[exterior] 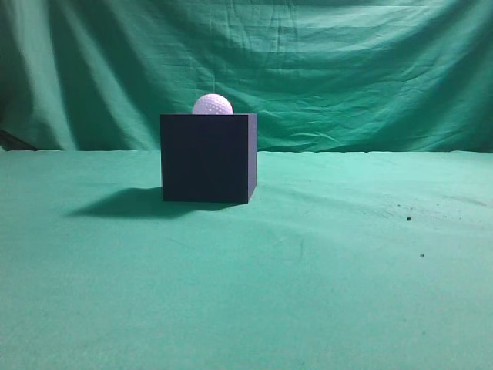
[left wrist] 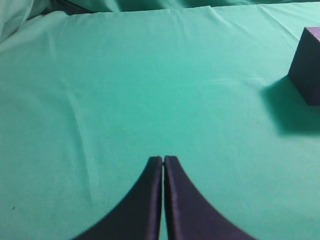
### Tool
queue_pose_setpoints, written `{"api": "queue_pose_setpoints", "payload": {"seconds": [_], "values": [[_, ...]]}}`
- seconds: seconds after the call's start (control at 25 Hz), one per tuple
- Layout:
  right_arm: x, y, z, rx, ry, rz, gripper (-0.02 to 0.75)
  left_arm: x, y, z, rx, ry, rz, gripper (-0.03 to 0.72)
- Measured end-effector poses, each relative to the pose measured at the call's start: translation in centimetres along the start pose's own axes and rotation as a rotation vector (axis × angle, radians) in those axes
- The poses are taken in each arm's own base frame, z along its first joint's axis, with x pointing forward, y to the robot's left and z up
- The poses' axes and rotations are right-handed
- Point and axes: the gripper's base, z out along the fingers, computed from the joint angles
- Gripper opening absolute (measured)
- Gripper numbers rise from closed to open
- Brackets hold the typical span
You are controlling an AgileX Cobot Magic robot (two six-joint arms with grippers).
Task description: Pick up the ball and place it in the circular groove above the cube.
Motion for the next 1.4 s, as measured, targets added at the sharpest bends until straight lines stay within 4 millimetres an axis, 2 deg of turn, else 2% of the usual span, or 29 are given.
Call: {"api": "queue_pose_setpoints", "payload": {"seconds": [0.28,0.48,0.68,0.96,1.2,1.4], "values": [[3.8,0.2,-3.7,-0.031,-0.075,-0.006,0.000,0.0,0.0,0.0,0.000,0.000,0.000,0.000],[5.7,-0.4,-4.2,0.021,-0.120,-0.071,0.000,0.0,0.0,0.0,0.000,0.000,0.000,0.000],[8.8,-1.2,-3.3,0.074,-0.249,-0.087,0.000,0.0,0.0,0.0,0.000,0.000,0.000,0.000],[13.9,-3.3,-2.1,0.286,-0.546,0.039,0.000,0.0,0.0,0.0,0.000,0.000,0.000,0.000],[18.4,-4.7,1.2,0.457,-0.652,0.180,0.000,0.0,0.0,0.0,0.000,0.000,0.000,0.000],[21.2,-5.4,4.1,0.496,-0.607,0.287,0.000,0.0,0.0,0.0,0.000,0.000,0.000,0.000]]}}
